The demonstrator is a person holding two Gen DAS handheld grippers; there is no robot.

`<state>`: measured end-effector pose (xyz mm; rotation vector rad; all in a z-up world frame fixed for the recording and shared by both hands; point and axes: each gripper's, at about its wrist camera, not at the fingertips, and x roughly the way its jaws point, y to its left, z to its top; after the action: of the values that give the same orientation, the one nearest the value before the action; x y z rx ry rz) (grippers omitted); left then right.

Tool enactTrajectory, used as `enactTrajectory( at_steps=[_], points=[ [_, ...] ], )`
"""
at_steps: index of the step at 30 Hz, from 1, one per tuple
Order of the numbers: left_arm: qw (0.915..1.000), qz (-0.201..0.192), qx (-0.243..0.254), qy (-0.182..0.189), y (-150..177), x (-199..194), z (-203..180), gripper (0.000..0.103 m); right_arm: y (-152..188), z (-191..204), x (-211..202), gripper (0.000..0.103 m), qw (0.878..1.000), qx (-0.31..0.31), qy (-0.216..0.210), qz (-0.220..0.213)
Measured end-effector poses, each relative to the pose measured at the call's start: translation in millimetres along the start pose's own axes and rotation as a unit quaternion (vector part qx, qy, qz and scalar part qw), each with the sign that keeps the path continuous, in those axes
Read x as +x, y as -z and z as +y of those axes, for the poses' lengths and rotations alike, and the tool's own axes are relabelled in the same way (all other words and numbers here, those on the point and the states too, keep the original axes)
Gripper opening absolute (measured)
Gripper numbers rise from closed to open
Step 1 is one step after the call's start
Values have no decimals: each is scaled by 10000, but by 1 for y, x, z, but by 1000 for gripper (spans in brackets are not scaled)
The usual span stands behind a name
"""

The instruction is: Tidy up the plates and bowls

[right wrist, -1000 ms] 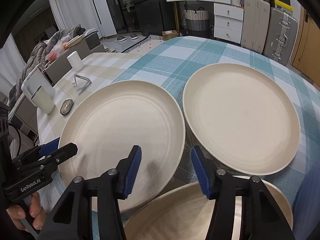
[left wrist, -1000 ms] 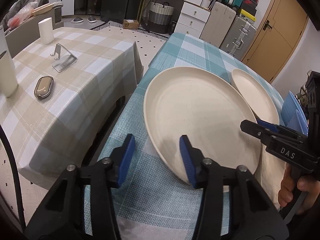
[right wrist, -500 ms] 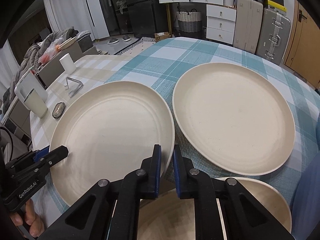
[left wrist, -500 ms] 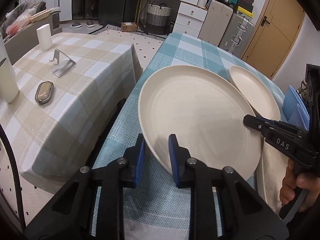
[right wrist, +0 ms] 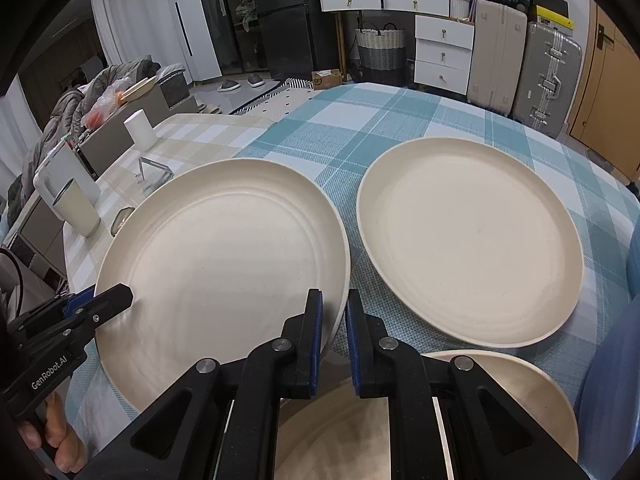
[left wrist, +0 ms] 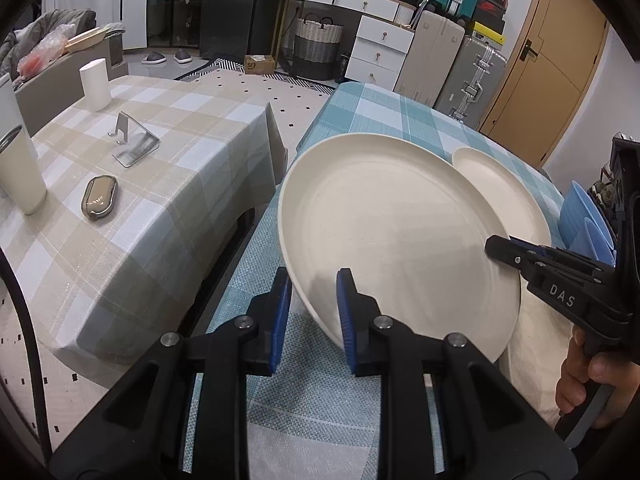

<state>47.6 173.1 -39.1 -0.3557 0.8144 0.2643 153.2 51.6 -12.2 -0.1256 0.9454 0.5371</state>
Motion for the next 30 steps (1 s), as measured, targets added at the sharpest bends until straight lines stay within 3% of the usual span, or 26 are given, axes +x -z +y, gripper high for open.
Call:
enactTrajectory(
  at_steps=[30],
  points=[
    [9976,-235,547,354,0,-63,-55,20,14,-16,-94,12,9983,167,292,-474]
  ],
)
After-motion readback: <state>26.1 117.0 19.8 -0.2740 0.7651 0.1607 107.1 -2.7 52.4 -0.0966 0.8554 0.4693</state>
